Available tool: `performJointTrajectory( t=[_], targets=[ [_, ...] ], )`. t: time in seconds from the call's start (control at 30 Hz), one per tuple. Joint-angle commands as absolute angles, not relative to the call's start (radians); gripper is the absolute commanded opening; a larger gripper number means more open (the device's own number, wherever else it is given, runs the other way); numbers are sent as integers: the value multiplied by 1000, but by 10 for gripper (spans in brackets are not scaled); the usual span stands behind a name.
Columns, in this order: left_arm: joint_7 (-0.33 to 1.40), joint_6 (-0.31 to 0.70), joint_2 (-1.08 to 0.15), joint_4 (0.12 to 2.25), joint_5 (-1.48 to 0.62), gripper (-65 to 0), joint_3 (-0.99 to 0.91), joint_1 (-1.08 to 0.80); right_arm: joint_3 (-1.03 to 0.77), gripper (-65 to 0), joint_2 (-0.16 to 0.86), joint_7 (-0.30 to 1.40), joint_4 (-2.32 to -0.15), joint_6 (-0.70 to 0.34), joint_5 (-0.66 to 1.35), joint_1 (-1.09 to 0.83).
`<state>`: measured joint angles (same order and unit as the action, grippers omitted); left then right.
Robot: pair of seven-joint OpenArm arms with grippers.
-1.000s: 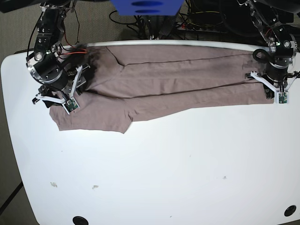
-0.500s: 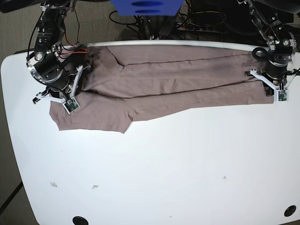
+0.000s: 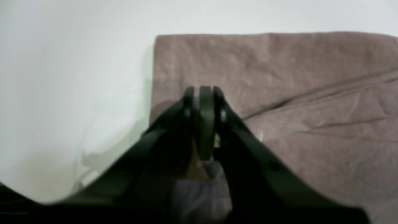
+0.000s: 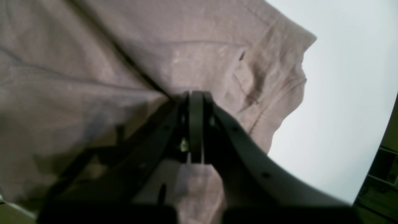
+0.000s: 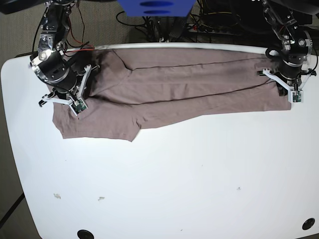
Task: Fold the T-shirt properly
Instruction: 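Drag the shirt strip with both grippers away from the table edge, then pull the strip's end with the left gripper, spreading the shirt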
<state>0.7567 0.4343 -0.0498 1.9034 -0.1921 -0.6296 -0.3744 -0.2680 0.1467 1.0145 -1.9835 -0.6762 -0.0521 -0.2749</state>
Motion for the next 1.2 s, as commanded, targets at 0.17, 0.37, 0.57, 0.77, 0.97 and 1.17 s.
performJointTrajectory(
  t=[0.17,0.37,0.57,0.77,0.97,1.17],
  targets=[
    [739,429,-62,1916,-196,-638,-634,-372,-272,-650,154,989,-1883,-671,-48,-263],
    [737,429,-62,1879,-196,-638,-630,-366,-272,-650,154,914,-1791,-671,-48,-262],
    [723,429,-65,1804,-196,-638,-628,-341,-272,-650,154,868,-1704,-671,-48,-262],
    [730,429,-67,1728,-136,-639,-628,-286,-272,-650,154,855,-1632,-671,-48,-262],
    [723,429,-67,1636,-30,-640,-601,-214,-274,-650,154,855,-1589,-671,-48,-260],
    [723,429,-65,1590,12,-640,-596,-160,-274,-650,154,855,-1563,-671,-48,-236]
  ],
)
